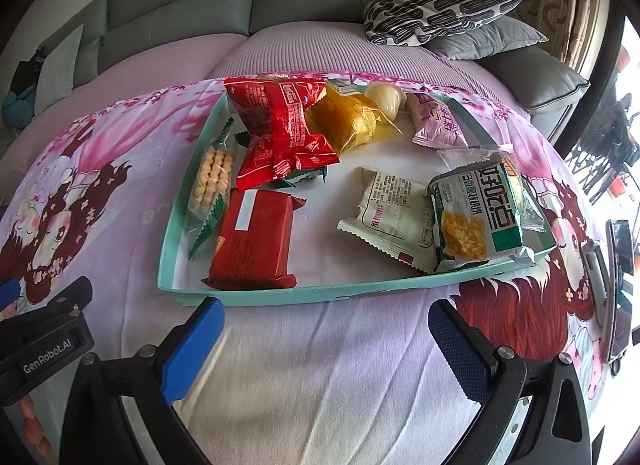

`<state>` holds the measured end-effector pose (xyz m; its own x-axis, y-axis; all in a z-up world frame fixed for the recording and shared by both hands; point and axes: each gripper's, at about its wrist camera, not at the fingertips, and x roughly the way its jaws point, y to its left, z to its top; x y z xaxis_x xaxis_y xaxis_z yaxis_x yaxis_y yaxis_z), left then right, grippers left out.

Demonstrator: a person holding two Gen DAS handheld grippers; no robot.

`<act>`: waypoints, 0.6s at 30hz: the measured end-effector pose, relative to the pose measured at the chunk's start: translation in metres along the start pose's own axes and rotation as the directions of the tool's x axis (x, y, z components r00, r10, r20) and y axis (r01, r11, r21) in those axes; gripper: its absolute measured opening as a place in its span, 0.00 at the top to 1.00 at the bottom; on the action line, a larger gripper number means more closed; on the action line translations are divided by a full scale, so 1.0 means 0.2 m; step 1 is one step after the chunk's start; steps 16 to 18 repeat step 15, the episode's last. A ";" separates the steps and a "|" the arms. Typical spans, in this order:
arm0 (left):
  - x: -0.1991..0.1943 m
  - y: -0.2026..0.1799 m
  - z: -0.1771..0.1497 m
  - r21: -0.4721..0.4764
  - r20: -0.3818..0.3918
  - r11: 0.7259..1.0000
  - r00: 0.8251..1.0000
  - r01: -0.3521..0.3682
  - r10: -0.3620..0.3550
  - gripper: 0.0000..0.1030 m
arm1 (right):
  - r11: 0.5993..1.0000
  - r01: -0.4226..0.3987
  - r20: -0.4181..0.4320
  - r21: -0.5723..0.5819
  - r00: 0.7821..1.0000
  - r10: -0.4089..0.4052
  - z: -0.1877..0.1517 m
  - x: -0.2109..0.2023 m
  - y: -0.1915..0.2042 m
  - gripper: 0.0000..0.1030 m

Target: Organize snacks

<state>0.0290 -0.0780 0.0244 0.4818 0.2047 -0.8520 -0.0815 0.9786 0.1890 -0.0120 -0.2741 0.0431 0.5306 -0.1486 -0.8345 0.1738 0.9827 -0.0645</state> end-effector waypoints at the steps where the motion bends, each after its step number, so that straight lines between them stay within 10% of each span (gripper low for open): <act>1: 0.00 0.00 0.00 0.000 0.000 1.000 1.000 0.000 0.000 0.00 | 1.000 0.000 -0.001 0.000 1.000 0.000 0.00 0.00 0.00 0.00; 18: -0.01 0.00 0.00 -0.001 0.012 1.000 1.000 -0.003 0.003 0.00 | 1.000 0.000 0.000 0.000 1.000 0.000 0.00 0.00 0.00 0.00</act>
